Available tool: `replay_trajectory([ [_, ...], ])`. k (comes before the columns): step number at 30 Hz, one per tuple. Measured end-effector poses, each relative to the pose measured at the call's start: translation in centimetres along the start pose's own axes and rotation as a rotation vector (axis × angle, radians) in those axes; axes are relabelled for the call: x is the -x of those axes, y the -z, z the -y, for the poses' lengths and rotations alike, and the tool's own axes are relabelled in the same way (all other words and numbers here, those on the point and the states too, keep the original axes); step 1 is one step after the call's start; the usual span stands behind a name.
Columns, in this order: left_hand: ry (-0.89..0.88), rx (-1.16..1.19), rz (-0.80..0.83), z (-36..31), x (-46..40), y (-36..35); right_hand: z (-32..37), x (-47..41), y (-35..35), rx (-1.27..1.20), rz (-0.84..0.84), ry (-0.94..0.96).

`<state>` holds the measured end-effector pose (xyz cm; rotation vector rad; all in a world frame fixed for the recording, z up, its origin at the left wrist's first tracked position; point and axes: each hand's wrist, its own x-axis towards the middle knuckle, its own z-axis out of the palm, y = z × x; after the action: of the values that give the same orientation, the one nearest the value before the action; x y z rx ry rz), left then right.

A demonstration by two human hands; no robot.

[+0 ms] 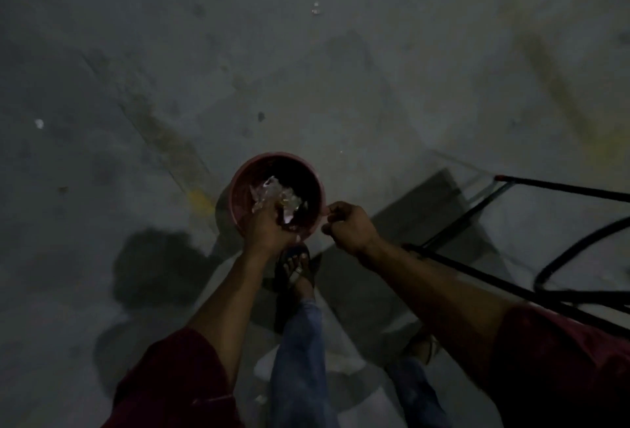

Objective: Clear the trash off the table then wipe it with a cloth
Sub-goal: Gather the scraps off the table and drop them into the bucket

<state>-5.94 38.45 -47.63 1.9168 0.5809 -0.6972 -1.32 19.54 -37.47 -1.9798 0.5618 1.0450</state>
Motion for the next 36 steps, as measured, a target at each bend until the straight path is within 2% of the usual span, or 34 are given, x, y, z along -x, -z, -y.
replay_trajectory([
  [2, 0.018, 0.010, 0.041, -3.9, 4.1, 0.6, 1.8, 5.6, 3.4, 0.016, -0.029, 0.035],
  [6, -0.057, -0.002, 0.170, -19.3, 15.7, 2.7, 6.2, 17.7, 11.0, -0.023, -0.142, 0.158],
  [10, -0.303, -0.079, 0.161, -33.4, 24.3, 2.1, 7.7, 29.5, 18.9, -0.128, -0.321, 0.301],
  [15, -0.680, -0.255, 0.269, -46.1, 32.4, -3.6, 1.6, 40.0, 28.0, -0.256, -0.608, 0.343],
  [18, -0.829, -0.392, 0.386, -49.7, 36.2, -9.0, -6.0, 44.2, 32.3, -0.324, -0.760, 0.245],
  [22, -0.797, -0.590, 0.484, -51.3, 38.9, -17.3, -18.7, 47.2, 36.6, -0.294, -0.921, -0.004],
  [27, -0.694, -0.866, 0.433, -54.0, 38.5, -26.3, -31.8, 48.5, 40.2, -0.244, -0.861, -0.511],
  [28, -0.655, -0.906, 0.421, -54.6, 38.1, -27.9, -33.8, 48.2, 40.8, -0.268, -0.848, -0.550],
  [30, -0.585, -0.948, 0.379, -55.6, 36.9, -31.0, -36.1, 47.6, 42.1, -0.306, -0.782, -0.566],
  [33, -0.537, -1.007, 0.364, -56.6, 35.6, -34.8, -36.2, 46.4, 44.0, -0.240, -0.712, -0.536],
  [36, -0.577, -1.139, 0.421, -56.4, 35.8, -37.9, -34.9, 44.4, 45.8, -0.184, -0.741, -0.351],
])
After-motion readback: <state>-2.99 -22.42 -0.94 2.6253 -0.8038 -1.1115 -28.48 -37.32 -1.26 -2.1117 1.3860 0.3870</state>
